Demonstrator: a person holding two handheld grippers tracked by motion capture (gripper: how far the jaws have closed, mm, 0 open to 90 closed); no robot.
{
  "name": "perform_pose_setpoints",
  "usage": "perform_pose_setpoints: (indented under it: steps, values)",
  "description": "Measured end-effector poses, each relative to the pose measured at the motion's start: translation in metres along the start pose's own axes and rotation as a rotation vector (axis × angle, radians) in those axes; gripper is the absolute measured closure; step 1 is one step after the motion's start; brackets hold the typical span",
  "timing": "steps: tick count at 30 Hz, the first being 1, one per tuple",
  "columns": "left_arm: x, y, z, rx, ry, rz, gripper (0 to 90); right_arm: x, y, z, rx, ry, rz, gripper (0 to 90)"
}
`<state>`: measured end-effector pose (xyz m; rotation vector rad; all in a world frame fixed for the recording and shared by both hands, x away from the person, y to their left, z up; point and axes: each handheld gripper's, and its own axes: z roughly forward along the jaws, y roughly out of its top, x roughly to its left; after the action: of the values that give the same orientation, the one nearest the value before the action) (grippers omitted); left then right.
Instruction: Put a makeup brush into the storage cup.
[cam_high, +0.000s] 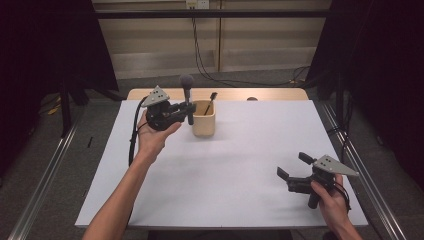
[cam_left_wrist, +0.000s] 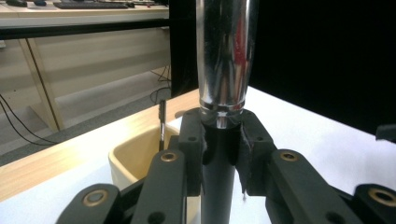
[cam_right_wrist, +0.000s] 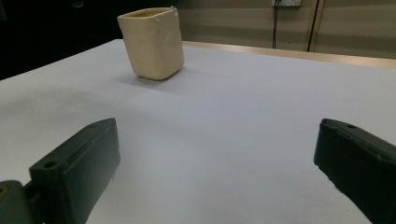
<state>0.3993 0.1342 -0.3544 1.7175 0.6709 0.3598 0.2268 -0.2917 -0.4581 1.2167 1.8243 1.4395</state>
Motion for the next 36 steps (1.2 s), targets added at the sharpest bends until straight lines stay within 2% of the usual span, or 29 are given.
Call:
perform_pose_setpoints:
  steps: [7, 16, 19, 24, 29, 32, 36]
  values:
    - [0.007, 0.004, 0.010, -0.014, 0.019, 0.000, 74.7, 0.003, -0.001, 0.001, -0.001, 0.014, -0.009, 0.0]
    - [0.017, 0.005, 0.025, -0.039, 0.036, -0.028, 74.6, 0.004, -0.001, 0.002, 0.003, 0.022, -0.015, 0.0]
    - [0.018, 0.005, 0.031, -0.028, 0.045, -0.013, 74.6, 0.004, -0.001, 0.001, 0.001, 0.025, -0.011, 0.0]
    - [0.020, 0.004, 0.039, -0.027, 0.054, -0.017, 74.6, 0.004, -0.001, 0.001, 0.001, 0.022, -0.010, 0.0]
    - [0.025, 0.005, 0.045, -0.007, 0.067, 0.004, 74.6, 0.004, -0.001, 0.000, -0.003, 0.023, -0.007, 0.0]
    - [0.029, 0.004, 0.050, -0.009, 0.070, -0.008, 74.7, 0.003, -0.001, 0.001, 0.001, 0.021, -0.002, 0.0]
    - [0.032, -0.001, 0.056, -0.004, 0.082, -0.003, 74.7, 0.003, -0.001, 0.000, 0.000, 0.022, -0.003, 0.0]
